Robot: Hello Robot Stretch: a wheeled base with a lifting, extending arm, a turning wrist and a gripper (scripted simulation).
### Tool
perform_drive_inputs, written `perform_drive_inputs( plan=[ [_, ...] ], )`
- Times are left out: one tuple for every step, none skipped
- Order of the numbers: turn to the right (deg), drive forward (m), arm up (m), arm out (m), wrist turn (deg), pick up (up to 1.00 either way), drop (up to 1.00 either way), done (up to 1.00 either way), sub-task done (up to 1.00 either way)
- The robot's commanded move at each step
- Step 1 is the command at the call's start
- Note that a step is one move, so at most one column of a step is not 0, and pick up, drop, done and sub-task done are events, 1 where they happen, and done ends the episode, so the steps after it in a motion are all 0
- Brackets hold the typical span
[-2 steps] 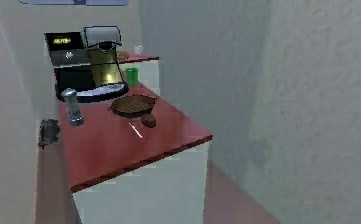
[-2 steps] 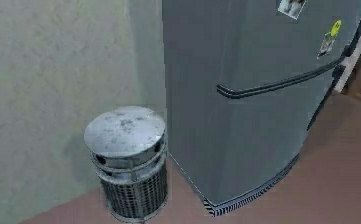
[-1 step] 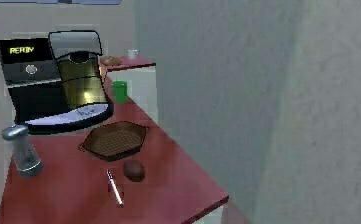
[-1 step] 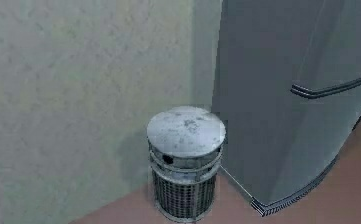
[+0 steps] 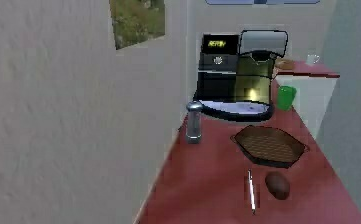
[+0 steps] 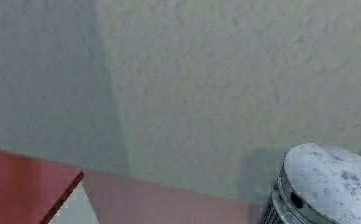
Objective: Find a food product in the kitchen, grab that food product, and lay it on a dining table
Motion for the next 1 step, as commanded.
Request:
perform_drive_inputs(
  plan=[
    [-45.0,0.00,0.00,0.00,0.0,0.00,0.00,0.00,0.00]
  ],
)
